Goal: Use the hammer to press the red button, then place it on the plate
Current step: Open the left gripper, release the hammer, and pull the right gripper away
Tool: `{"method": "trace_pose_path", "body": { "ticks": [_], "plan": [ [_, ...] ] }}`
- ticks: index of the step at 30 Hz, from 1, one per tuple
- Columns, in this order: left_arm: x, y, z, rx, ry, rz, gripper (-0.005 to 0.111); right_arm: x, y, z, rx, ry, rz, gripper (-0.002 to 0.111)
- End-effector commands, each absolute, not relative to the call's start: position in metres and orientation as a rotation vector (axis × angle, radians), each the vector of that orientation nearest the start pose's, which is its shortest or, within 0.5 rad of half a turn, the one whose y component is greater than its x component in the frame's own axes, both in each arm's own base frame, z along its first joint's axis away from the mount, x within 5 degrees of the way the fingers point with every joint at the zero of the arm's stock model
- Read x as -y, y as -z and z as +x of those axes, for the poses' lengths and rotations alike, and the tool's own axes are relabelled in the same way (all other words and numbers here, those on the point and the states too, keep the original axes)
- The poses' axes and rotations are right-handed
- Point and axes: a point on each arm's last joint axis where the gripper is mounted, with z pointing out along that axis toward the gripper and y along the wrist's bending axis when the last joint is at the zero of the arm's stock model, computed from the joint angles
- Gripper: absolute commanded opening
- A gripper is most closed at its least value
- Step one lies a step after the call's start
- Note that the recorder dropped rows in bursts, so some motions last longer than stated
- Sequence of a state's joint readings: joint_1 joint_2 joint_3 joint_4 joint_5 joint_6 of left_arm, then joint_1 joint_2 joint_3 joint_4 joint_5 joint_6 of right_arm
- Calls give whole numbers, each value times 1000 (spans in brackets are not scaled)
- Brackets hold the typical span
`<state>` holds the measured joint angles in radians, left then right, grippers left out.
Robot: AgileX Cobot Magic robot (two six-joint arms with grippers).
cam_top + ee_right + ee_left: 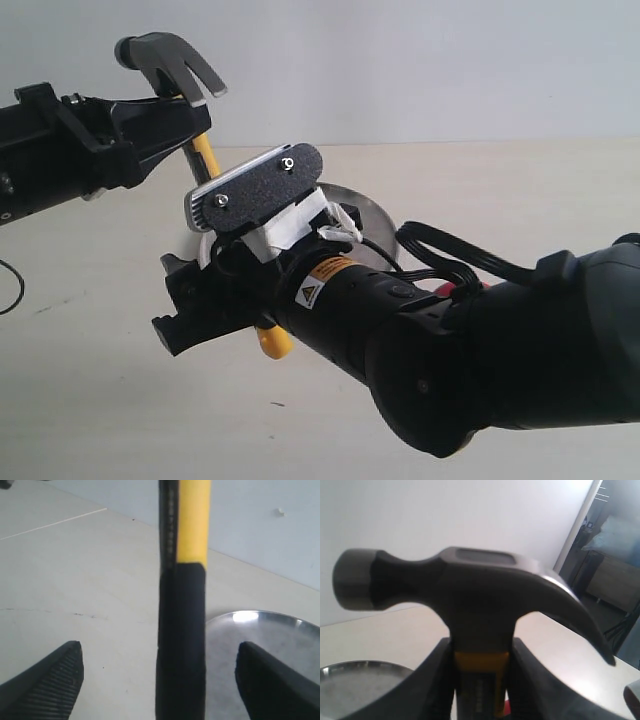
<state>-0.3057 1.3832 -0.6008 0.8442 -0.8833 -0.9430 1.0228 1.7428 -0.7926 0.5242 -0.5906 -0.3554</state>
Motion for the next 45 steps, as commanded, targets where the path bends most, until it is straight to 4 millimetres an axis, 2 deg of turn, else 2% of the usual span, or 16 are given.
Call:
{"method": "trace_pose_path", "body": {
  "ticks": [1,3,6,10,35,37,39,42,45],
  "plan": [
    [131,-275,238,-1519,1014,472,0,-286,-191,204,-1793,-490,-686,77],
    [131,-275,238,-1519,1013,474,0,-286,-191,204,-1793,-490,-686,72],
    [131,-275,238,-1520,1013,476,0,-286,-191,203,-1792,-490,-689,57],
    [131,-275,238,-1520,1013,476,0,-286,-191,203,-1784,-477,-704,48],
    [133,-276,234,-1525,1095,467,0,-286,-191,204,-1763,-449,-740,47],
    [133,-277,234,-1517,1102,474,0,-286,-191,204,-1763,-449,-740,40],
    [134,-277,233,-1516,1103,480,0,-286,-191,204,-1763,-449,-740,28],
    [134,-277,233,-1516,1103,482,0,-286,-191,203,-1766,-449,-742,1],
    [134,-276,233,-1517,1102,484,0,-286,-191,203,-1766,-449,-742,0]
  ]
}}
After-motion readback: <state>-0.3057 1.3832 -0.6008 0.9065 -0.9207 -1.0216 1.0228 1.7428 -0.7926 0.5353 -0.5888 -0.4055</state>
